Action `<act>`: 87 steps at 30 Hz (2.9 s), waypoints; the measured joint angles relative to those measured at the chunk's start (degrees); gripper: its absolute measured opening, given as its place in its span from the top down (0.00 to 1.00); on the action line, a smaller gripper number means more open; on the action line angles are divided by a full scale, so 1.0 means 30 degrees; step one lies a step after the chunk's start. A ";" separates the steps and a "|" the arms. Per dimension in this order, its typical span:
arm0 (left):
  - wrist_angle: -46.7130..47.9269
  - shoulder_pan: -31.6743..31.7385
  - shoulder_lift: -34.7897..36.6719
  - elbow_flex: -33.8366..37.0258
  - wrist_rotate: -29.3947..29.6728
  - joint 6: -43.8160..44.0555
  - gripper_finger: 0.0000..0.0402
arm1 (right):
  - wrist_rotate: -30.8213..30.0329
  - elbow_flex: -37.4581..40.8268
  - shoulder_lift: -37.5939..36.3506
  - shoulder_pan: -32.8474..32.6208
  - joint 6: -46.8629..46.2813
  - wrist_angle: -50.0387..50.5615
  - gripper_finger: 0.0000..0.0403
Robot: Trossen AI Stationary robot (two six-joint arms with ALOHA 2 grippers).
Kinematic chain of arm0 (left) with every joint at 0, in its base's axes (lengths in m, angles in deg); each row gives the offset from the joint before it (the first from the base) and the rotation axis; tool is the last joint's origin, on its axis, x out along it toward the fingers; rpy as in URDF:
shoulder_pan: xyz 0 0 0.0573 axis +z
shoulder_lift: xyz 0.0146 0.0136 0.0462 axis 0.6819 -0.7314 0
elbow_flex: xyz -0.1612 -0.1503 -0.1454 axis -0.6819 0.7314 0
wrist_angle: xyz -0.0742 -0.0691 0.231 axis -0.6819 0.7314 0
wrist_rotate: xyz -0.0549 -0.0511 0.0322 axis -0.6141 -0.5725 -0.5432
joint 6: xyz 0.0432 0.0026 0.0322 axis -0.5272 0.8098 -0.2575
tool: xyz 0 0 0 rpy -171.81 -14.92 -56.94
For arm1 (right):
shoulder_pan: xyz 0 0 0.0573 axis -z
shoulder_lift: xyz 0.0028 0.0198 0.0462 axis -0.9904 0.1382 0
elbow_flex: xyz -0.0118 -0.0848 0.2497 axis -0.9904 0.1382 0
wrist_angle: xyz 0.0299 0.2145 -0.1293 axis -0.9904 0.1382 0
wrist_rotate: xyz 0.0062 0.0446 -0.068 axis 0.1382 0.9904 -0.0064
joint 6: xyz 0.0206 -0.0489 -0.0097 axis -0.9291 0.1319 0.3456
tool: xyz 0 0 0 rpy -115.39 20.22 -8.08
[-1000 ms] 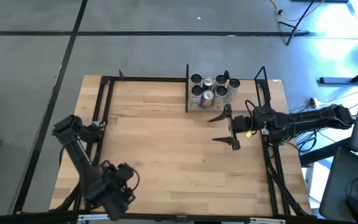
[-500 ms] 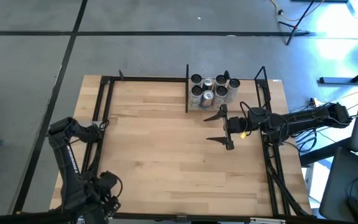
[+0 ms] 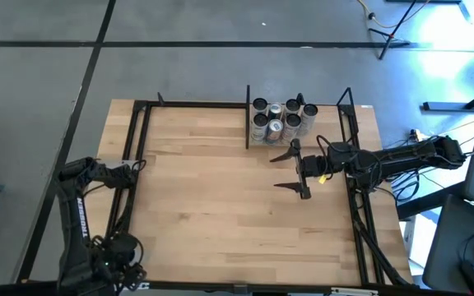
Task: Place canned beverage on shelf
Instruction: Put the black soda can on the shelf aligned with the other black soda can
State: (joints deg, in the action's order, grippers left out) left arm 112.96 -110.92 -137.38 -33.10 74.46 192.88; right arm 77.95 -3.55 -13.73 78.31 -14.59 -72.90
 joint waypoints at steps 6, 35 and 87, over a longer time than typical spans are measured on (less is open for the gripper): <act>0.0008 -0.0440 -0.0007 0.0887 -0.0120 0.0504 0.13 | 0.0000 0.0000 0.0000 0.0000 -0.0011 0.0044 0.17; -0.3672 0.0784 -0.0007 0.4945 -0.0583 0.0589 0.34 | 0.0000 -0.0007 0.0597 0.0000 -0.0309 -0.0334 0.17; -0.8211 1.8156 -0.5972 -0.7179 0.2017 -3.2061 0.46 | -1.2371 0.2433 0.2106 -1.1883 -0.8601 0.6071 0.17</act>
State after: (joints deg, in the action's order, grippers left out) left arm 88.32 -56.45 -155.29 -54.64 80.51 96.69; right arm 40.83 3.75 -7.41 42.66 -40.40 -54.69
